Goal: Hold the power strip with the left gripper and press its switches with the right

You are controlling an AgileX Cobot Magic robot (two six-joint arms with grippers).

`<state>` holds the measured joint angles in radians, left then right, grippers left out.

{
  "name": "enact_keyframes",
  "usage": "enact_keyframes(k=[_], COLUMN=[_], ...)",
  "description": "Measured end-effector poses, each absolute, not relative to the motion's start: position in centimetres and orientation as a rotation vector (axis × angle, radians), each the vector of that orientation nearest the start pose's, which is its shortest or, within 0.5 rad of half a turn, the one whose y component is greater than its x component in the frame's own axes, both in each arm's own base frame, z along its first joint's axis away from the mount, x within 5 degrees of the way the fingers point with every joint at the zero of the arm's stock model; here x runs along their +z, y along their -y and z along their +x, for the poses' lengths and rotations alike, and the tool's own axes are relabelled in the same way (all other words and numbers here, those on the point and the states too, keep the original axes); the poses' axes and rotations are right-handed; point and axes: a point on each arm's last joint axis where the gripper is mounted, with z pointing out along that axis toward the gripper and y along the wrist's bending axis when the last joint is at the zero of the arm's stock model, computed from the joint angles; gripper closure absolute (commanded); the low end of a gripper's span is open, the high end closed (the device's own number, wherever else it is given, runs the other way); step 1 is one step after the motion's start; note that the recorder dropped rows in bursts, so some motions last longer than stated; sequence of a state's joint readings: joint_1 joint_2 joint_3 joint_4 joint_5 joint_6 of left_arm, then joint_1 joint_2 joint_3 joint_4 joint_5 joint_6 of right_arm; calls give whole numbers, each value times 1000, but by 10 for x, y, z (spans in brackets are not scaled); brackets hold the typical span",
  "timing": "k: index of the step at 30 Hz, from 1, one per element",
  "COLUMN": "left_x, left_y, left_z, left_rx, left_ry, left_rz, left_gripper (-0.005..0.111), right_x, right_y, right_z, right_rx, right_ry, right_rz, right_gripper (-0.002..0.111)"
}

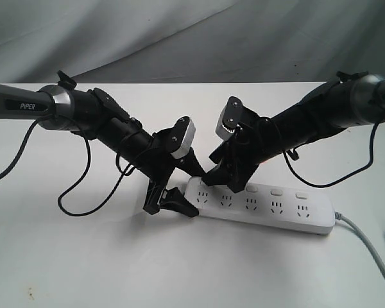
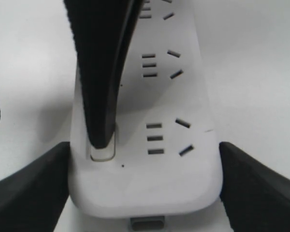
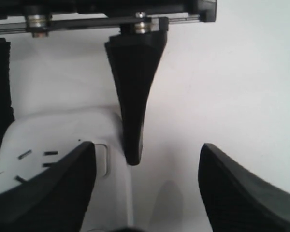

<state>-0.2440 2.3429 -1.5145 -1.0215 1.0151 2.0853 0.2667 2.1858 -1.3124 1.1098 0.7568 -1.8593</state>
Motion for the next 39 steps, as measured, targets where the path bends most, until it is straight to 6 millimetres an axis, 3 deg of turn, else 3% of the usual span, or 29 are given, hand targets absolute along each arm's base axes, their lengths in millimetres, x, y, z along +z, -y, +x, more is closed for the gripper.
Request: enact_keyframes(k=[24,30,33,35,39], left_x=[83,83,83,83,83], left_y=[168,168,168,168,168], left_z=[404,404,404,404,404], left_rx=[-812,-814,-814,-812,-812], left_ry=[-1665,-1664,-1662,-1663,-1663], left_rz=[1847,1848,1849,1846,1846], left_gripper=[75,75,75,75,75], right_x=[96,116,157,170,167], right_y=[-176,-160,-136,-126,-123], right_z=[384,382,388,389,389], right_rx=[712,780,724,699,672], right_ry=[-2013,-1921,-1848,-1830,-1843], right_rz=[-1462,-1492,-1446,-1427,-1462], right_gripper=[51,51,51,51,51])
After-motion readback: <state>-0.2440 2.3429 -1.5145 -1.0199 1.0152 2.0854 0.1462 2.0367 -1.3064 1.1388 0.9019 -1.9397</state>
